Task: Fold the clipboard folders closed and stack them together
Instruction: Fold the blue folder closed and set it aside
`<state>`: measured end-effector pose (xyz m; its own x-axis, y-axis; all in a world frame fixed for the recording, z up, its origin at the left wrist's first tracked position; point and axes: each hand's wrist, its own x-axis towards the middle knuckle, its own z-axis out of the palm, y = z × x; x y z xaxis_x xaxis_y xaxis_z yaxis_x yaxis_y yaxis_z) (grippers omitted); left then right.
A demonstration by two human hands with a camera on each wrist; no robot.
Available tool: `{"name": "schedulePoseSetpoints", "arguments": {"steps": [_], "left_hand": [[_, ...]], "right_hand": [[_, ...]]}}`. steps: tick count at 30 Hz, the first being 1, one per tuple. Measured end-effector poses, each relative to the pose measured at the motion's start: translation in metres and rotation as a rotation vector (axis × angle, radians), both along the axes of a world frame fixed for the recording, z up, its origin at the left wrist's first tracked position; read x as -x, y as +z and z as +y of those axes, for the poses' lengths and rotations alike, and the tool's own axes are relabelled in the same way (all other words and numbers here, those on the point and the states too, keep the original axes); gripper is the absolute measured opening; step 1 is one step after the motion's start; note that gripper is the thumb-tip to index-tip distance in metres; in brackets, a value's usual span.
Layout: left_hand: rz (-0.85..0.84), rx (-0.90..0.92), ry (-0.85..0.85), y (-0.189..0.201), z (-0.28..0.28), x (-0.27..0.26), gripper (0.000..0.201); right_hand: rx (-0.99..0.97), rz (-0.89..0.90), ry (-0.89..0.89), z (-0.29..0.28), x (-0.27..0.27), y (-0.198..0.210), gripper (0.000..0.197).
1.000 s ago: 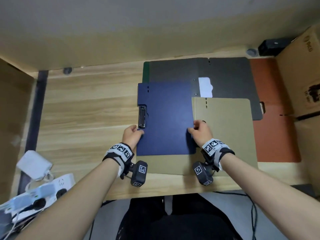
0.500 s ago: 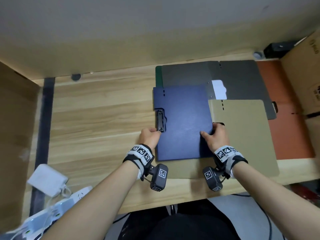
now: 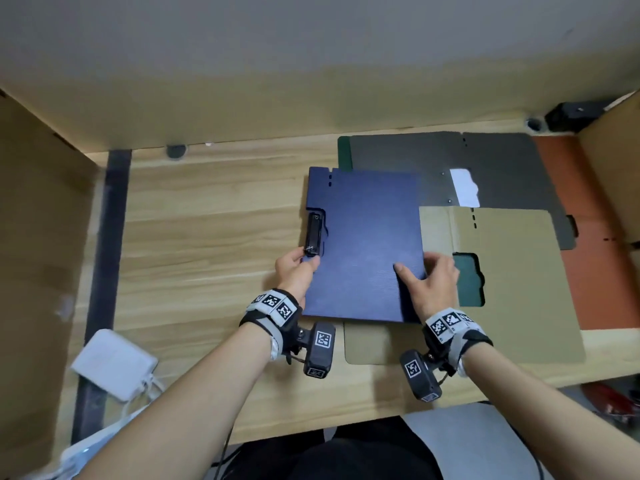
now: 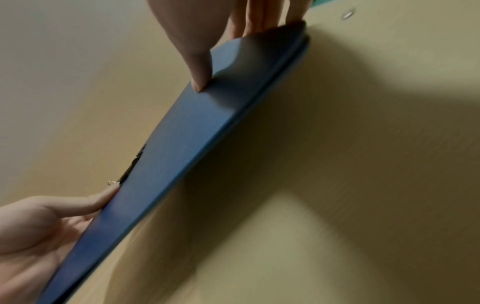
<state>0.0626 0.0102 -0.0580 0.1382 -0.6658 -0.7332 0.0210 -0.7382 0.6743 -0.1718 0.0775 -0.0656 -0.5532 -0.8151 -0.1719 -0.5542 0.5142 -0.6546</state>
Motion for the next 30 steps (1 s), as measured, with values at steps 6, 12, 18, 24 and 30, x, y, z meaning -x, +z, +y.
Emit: {"name": "schedulePoseSetpoints", "arguments": {"steps": [6,12,18,24,30], "left_hand": [[-0.074,0.048,0.127,0.001,-0.012,-0.058,0.052],[-0.166,0.140,0.213,0.001,-0.021,-0.113,0.044],[-0.356,0.132,0.289,-0.007,-0.022,-0.147,0.048],[-0.541,0.134,0.188,-0.011,-0.020,-0.142,0.051],[-0.503,0.271,0.273,0.004,-0.023,-0.113,0.046]], "right_hand": [[0.012,-0.175,0.130,-0.037,-0.065,-0.006,0.056],[-0.058,-0.112,0.343,-0.077,-0.119,-0.016,0.054],[-0.134,-0.002,0.461,-0.097,-0.143,-0.025,0.056],[-0.136,0.064,0.512,-0.097,-0.144,-0.025,0.044],[-0.038,-0.111,0.443,-0.089,-0.115,-0.009,0.051]]}}
